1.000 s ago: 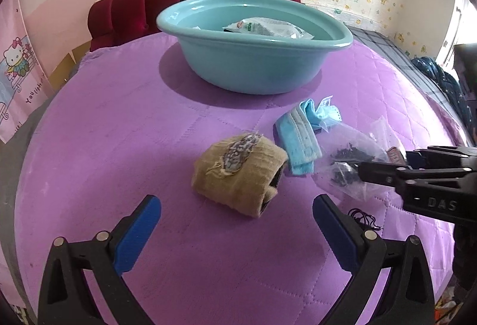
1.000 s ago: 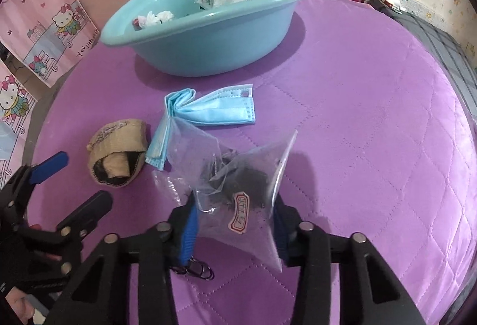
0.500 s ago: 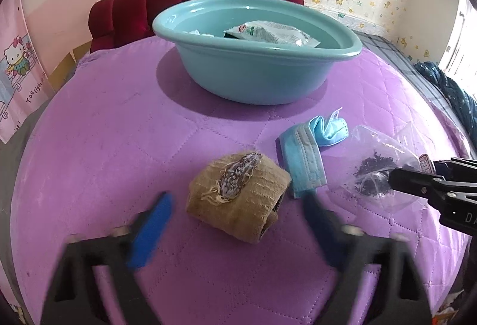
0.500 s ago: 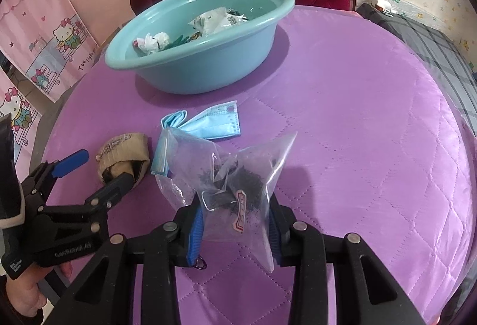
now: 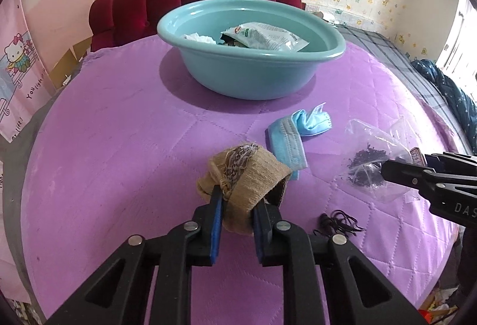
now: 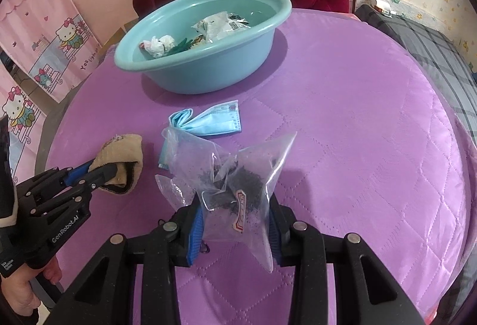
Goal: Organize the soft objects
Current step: 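Grasp the clear zip bag with the right tool while the left tool grasps the burlap pouch, then carry the zip bag and burlap pouch into the teal basin and open both tools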
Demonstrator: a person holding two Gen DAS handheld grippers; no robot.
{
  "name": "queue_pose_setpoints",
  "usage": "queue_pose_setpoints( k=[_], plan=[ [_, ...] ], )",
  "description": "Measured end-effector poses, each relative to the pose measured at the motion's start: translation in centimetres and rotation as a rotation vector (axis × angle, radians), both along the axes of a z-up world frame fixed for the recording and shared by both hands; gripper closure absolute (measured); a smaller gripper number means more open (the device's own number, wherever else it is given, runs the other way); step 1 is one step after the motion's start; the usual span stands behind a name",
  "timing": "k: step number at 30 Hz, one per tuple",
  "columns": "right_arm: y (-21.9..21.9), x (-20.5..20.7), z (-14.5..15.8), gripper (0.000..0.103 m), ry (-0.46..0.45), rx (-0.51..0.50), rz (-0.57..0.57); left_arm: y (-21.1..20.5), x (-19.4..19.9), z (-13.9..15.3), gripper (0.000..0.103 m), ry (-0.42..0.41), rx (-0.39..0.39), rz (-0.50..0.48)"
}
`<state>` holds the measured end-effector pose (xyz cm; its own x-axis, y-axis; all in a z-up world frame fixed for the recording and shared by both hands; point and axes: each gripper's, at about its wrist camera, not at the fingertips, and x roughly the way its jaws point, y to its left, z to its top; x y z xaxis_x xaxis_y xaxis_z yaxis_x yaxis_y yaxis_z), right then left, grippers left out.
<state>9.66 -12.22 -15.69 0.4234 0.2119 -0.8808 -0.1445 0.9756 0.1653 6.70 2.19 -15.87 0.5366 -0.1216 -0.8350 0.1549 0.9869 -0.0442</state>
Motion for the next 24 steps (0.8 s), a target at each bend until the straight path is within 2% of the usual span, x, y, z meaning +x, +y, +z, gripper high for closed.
queue_pose_setpoints(
  k=[11, 24],
  plan=[
    [-0.2, -0.2, 1.4, 0.065, -0.011, -0.005, 0.017, -0.5, -2.1, 2.2, 0.084, -0.021, -0.006, 0.003],
    [-0.4, -0.1, 4.9, 0.065, -0.092, -0.022, 0.027, -0.6, -1.9, 5.8, 0.084, -0.095, -0.025, 0.003]
  ],
)
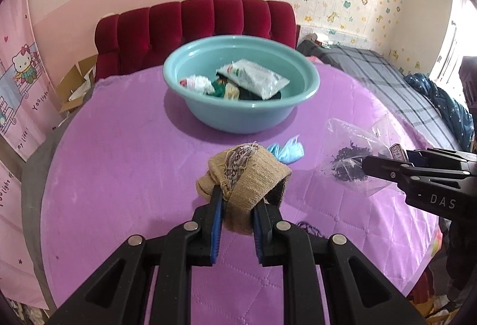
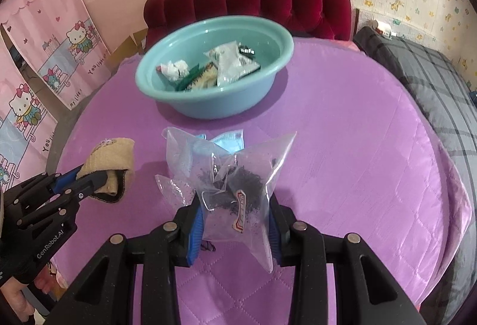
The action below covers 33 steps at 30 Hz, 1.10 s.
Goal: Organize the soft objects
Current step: 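Carry the zip bag and burlap pouch into the teal basin and open both tools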
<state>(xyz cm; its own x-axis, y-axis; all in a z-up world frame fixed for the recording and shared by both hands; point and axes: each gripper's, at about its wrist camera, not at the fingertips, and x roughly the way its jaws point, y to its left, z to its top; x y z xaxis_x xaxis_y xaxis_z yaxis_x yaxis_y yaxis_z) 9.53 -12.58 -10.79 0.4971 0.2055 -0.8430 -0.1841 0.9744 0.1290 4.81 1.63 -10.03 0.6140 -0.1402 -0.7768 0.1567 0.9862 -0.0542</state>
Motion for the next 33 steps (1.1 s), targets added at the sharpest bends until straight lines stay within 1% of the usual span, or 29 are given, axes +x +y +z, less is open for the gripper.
queue_pose_setpoints(
  k=[12, 19, 27, 30, 33],
  plan=[
    [0.1, 1.9, 3.6, 0.065, -0.068, -0.001, 0.003, -0.1, 1.9, 3.0, 0.084, -0.06, -0.017, -0.016],
    [0.4, 4.1, 5.4, 0.065, -0.094, 0.011, 0.008, 0.0, 4.1, 4.5, 0.084, -0.09, -0.025, -0.028],
    [0.7, 7.2, 6.5, 0.065, -0.102, 0.017, 0.009, -0.1, 7.0, 5.2, 0.084, -0.1, -0.027, -0.046],
    [0.7, 8.5, 6.6, 0.065, -0.094, 0.026, 0.002, 0.0, 8.3, 5.2, 0.084, -0.094, -0.037, -0.057],
    [0.7, 10.1, 6.8, 0.065, -0.087, 0.033, -0.003, -0.1, 9.5, 5.2, 0.084, -0.101, -0.029, -0.062]
  ],
)
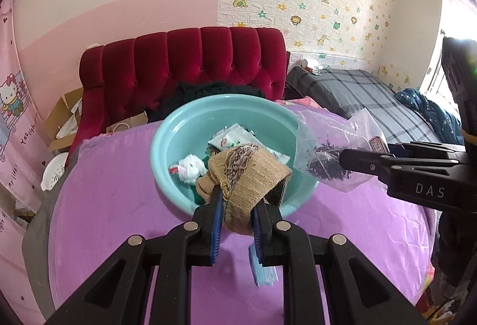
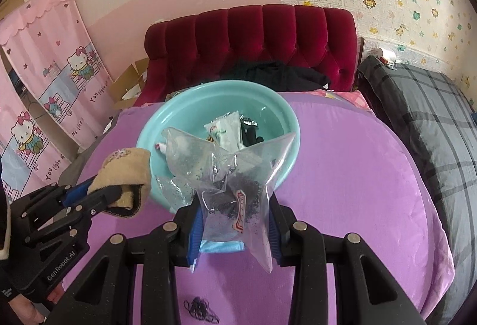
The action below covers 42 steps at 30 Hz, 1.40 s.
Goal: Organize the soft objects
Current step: 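Carry the zip bag and burlap pouch into the teal basin and open both tools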
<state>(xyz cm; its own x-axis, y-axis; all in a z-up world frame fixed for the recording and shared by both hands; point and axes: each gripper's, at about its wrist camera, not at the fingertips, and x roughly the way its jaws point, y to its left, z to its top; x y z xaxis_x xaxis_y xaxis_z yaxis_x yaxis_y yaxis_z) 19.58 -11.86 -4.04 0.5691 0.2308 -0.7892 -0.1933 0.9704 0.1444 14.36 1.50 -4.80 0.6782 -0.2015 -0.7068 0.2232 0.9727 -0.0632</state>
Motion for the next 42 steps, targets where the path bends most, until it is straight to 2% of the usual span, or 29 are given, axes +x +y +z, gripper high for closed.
queue_pose_setpoints(
  k=[16, 30, 42],
  plan=[
    [0.8, 7.6, -1.5, 0.064, 0.038, 0.011, -0.004, 0.3, 6.4, -1.6, 0.084, 0.025, 0.0, 0.007],
    [1.4, 15.1, -6.2, 0.064, 0.098, -0.032, -0.029, 0.4, 11.8, -5.0, 0.084, 0.058, 0.014, 0.028],
    [2.1, 18.1, -9.5, 0.062, 0.149, -0.046, -0.036, 0.1, 14.1, -8.6, 0.084, 0.106, 0.053, 0.044]
  ],
)
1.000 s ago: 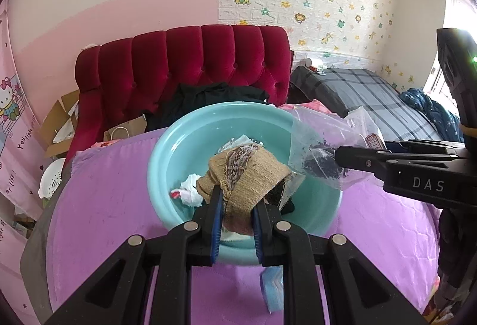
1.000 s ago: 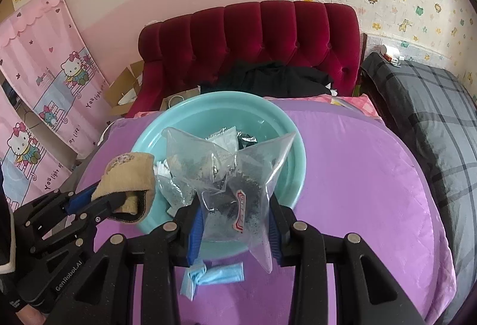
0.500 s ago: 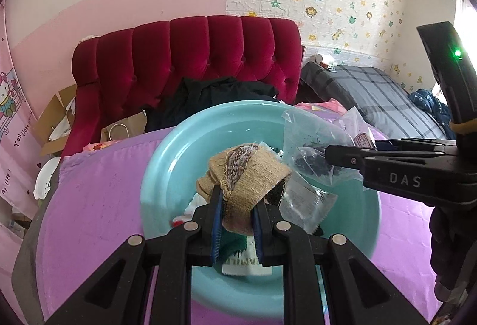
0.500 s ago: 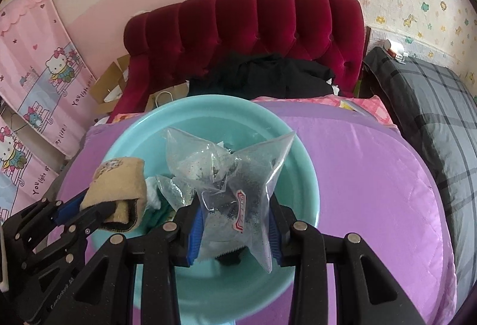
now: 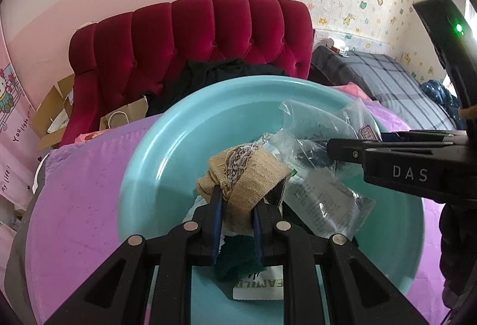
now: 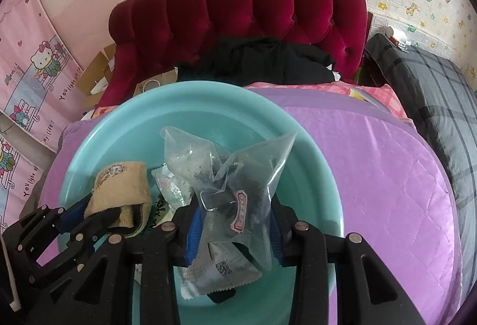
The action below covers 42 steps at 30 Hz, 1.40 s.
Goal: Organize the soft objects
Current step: 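Carry the zip bag and burlap pouch into the teal basin and open both tools, then withdraw both tools from the basin toward the mask and earphones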
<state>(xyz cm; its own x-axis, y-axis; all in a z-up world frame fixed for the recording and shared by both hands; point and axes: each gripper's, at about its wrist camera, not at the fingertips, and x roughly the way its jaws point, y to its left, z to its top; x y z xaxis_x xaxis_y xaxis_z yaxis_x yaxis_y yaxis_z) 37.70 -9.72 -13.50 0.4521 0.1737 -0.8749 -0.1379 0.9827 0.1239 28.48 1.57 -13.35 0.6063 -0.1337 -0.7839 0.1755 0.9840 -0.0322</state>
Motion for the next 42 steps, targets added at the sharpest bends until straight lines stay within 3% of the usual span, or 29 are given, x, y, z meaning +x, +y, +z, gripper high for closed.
queue_pose_setpoints(
  k=[7, 11, 14, 16, 17, 18, 19, 20, 23, 31, 37, 42],
  plan=[
    [0.5, 0.5, -0.3, 0.06, 0.011, 0.001, 0.023, 0.0, -0.1, -0.1, 0.083, -0.009, 0.013, -0.003],
    [0.4, 0.1, 0.1, 0.049, -0.004, 0.013, 0.028, -0.4, -0.4, 0.5, 0.082, -0.027, 0.014, -0.005],
    [0.5, -0.2, 0.3, 0.046, -0.015, 0.005, 0.03, -0.5, -0.5, 0.7, 0.078, -0.036, 0.031, -0.005],
    [0.6, -0.5, 0.6, 0.04, -0.021, 0.005, 0.026, -0.4, -0.9, 0.8, 0.048, -0.043, 0.03, 0.002],
    [0.5, -0.6, 0.8, 0.028, -0.026, 0.013, 0.023, -0.4, -1.0, 0.9, 0.04, -0.044, 0.022, 0.004],
    [0.4, -0.8, 1.0, 0.015, -0.034, 0.023, 0.019, -0.4, -1.2, 1.0, 0.026, -0.047, 0.019, 0.008],
    [0.2, -1.1, 1.3, 0.009, -0.047, 0.03, 0.013, -0.3, -1.3, 1.1, 0.015, -0.052, 0.017, 0.013],
    [0.2, -1.2, 1.4, 0.002, -0.051, 0.031, 0.012, -0.3, -1.5, 1.3, 0.011, -0.057, 0.011, 0.015],
    [0.3, -1.8, 1.7, 0.0, -0.056, 0.012, 0.018, -0.1, -1.9, 1.5, 0.0, -0.06, 0.009, 0.029],
    [0.2, -5.5, 3.4, 0.0, -0.11, -0.02, 0.027, 0.5, -4.9, 2.8, 0.0, -0.086, 0.015, 0.062],
    [-0.4, -8.7, 4.2, 0.0, -0.097, -0.021, 0.021, 0.7, -8.1, 3.9, 0.0, -0.084, -0.002, 0.084],
    [-0.6, -12.2, 4.9, 0.0, -0.128, -0.079, 0.042, 0.8, -11.1, 4.5, 0.0, -0.1, 0.01, 0.083]
  ],
)
